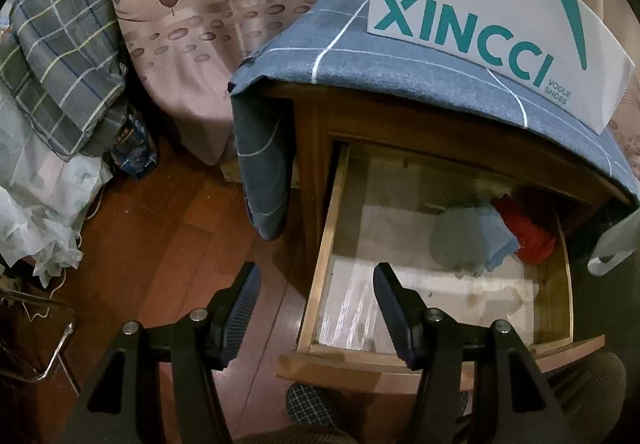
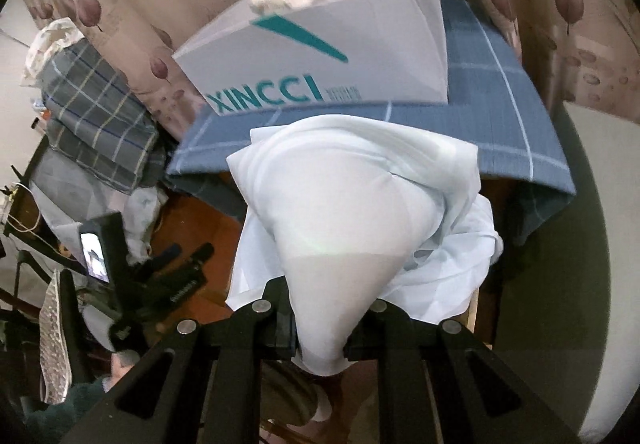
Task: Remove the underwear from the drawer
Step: 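Carry the white cloth with the right gripper over the shoe box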
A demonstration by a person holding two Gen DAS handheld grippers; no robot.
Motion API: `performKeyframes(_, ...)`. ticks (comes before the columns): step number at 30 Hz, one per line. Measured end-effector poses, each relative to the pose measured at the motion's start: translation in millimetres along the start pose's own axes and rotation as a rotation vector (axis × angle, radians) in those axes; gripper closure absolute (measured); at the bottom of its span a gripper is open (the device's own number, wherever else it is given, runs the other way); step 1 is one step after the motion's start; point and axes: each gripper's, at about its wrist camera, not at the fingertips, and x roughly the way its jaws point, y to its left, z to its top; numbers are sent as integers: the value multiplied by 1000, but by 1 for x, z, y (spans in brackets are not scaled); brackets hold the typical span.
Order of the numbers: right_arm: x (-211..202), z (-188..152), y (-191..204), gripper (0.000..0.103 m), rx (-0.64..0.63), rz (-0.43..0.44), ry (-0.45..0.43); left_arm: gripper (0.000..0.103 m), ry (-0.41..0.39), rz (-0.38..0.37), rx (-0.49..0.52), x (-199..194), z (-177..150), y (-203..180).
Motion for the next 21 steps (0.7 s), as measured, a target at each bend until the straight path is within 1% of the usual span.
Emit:
performKeyframes(8, -34, 32, 24, 90, -38, 26, -75, 43, 2, 0, 5, -1, -1, -1)
performKeyframes(12, -52, 53, 35, 90, -72, 25, -118, 43, 6, 1, 12, 0, -1, -2)
performKeyframes(16, -68, 81, 47, 90, -102, 25, -168, 43, 11, -2, 13, 1, -1, -2)
performKeyframes(17, -72, 89, 50, 90, -110, 41, -179, 43, 11, -2, 11, 1, -1, -2)
performKeyframes(21, -84, 119, 60, 90, -127, 45, -218, 43, 14, -9, 5, 3, 1, -1)
